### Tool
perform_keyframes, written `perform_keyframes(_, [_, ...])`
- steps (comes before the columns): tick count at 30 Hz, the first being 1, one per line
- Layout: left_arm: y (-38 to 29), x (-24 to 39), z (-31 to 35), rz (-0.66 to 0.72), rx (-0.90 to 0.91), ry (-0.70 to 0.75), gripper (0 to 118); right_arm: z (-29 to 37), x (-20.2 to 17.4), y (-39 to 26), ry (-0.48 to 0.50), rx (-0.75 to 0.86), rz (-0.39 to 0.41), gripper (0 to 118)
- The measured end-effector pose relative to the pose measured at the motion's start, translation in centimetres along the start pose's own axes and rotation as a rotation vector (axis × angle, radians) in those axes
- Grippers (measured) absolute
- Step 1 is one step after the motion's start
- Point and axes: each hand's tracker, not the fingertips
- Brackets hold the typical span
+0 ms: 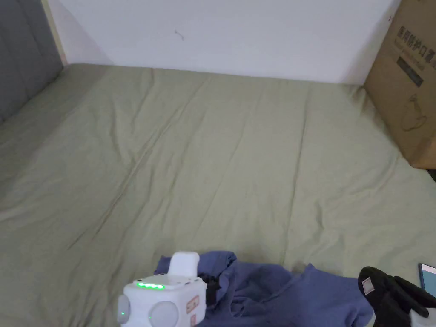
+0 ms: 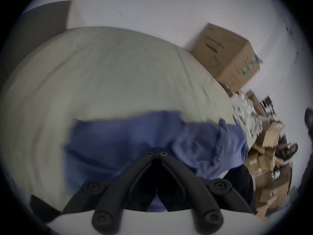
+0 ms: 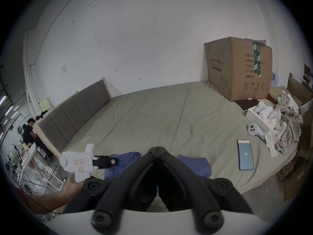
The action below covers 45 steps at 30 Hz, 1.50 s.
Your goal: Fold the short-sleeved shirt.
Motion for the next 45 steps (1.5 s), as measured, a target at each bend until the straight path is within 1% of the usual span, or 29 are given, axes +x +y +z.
perform_keyframes(2, [-1.2, 2.6, -2.8, -0.038, -0.078, 0.016, 0, -0.1, 0.2, -0.1, -0.005, -0.008, -0.006, 0])
perform_keyframes(3, [-1.8, 3.9, -3.5, -0.054, -0.064, 0.021, 0, 0.0, 0.3, -0.1, -0.014, -0.014, -0.008, 0])
perform_keyframes(5, [-2.3, 5.2, -3.8, -0.130, -0.028, 0.048, 0, 0.3, 0.5, -0.2, -0.019, -0.013, -0.007, 0])
perform_keyframes(6, [-1.8, 5.4, -3.8, -0.145, -0.051, 0.037, 0, 0.4, 0.6, -0.2, -0.024, -0.015, -0.009, 0])
perform_keyframes(7, [-1.1, 5.4, -3.6, -0.128, -0.066, 0.008, 0, 0.3, 0.7, -0.2, -0.027, -0.016, -0.010, 0])
perform_keyframes(8, [-0.9, 4.8, -2.6, -0.103, -0.061, -0.043, 0, 0.3, 0.7, -0.1, -0.028, -0.018, -0.011, 0])
perform_keyframes(10, [0.3, 4.4, 0.5, -0.051, 0.017, -0.130, 0, 0.2, 0.7, -0.1, -0.029, -0.022, -0.014, 0])
perform_keyframes(11, [1.2, 4.3, 2.4, -0.054, 0.050, -0.101, 0, 0.1, 0.7, -0.1, -0.027, -0.020, -0.015, 0])
perform_keyframes(15, [5.1, 1.5, 13.0, 0.000, 0.278, -0.153, 0, -0.5, -0.1, 0.0, -0.018, 0.000, 0.006, 0])
perform_keyframes(17, [6.6, 0.3, 19.0, -0.044, 0.410, -0.082, 0, -0.7, -0.7, 0.2, -0.008, 0.036, 0.019, 0])
perform_keyframes(21, [7.2, -1.8, 29.2, -0.132, 0.611, 0.108, 0, -0.9, -1.8, 1.0, -0.038, 0.132, 0.105, 0])
perform_keyframes(23, [6.4, -2.4, 32.1, -0.206, 0.671, 0.266, 0, -0.9, -2.2, 1.2, -0.062, 0.163, 0.121, 0])
perform_keyframes(24, [5.9, -2.6, 33.2, -0.217, 0.678, 0.343, 0, -0.9, -2.2, 1.3, -0.067, 0.175, 0.125, 0])
perform_keyframes(27, [4.7, -3.9, 34.0, -0.192, 0.660, 0.407, 0, -1.2, -2.2, 1.7, -0.079, 0.175, 0.141, 0])
perform_keyframes(30, [4.2, -4.5, 33.9, -0.164, 0.640, 0.387, 0, -1.2, -2.1, 1.7, -0.050, 0.167, 0.117, 0])
perform_keyframes(32, [4.4, -5.0, 33.2, -0.125, 0.624, 0.356, 0, -1.2, -2.3, 1.7, -0.052, 0.164, 0.123, 0])
perform_keyframes(34, [5.7, -7.0, 31.5, -0.008, 0.527, 0.180, 0, -1.1, -2.2, 1.7, -0.044, 0.158, 0.127, 0])
perform_keyframes(35, [6.5, -8.9, 29.9, 0.082, 0.466, 0.037, 14, -1.1, -2.3, 1.6, -0.031, 0.152, 0.119, 0])
perform_keyframes(36, [7.3, -11.4, 27.6, 0.189, 0.391, -0.118, 66, -1.1, -2.2, 1.5, -0.016, 0.145, 0.105, 0])
perform_keyframes(37, [8.0, -13.4, 24.0, 0.299, 0.253, -0.263, 105, -1.1, -2.2, 1.4, 0.001, 0.134, 0.088, 0])
perform_keyframes(38, [7.7, -14.5, 21.3, 0.349, 0.178, -0.345, 118, -1.1, -2.2, 1.3, 0.009, 0.130, 0.077, 0])
perform_keyframes(39, [7.1, -15.8, 18.3, 0.395, 0.155, -0.430, 116, -1.2, -2.2, 1.2, 0.015, 0.129, 0.071, 0])
perform_keyframes(40, [6.6, -16.6, 15.4, 0.444, 0.085, -0.438, 116, -1.1, -2.2, 1.1, 0.019, 0.124, 0.069, 0])
perform_keyframes(41, [6.2, -17.2, 12.6, 0.481, -0.021, -0.385, 116, -1.1, -2.2, 1.0, 0.024, 0.115, 0.066, 0])
perform_keyframes(42, [5.5, -17.7, 10.4, 0.485, -0.056, -0.353, 116, -1.0, -2.2, 0.9, 0.027, 0.111, 0.058, 0])
perform_keyframes(43, [4.9, -18.4, 8.2, 0.490, -0.094, -0.362, 116, -0.8, -2.1, 0.8, 0.036, 0.107, 0.047, 0])
perform_keyframes(44, [4.2, -17.6, 7.0, 0.503, -0.156, -0.327, 116, -0.8, -2.0, 0.7, 0.045, 0.100, 0.042, 0])
perform_keyframes(45, [3.7, -17.5, 5.8, 0.516, -0.187, -0.248, 116, -0.8, -2.0, 0.7, 0.046, 0.092, 0.042, 0])
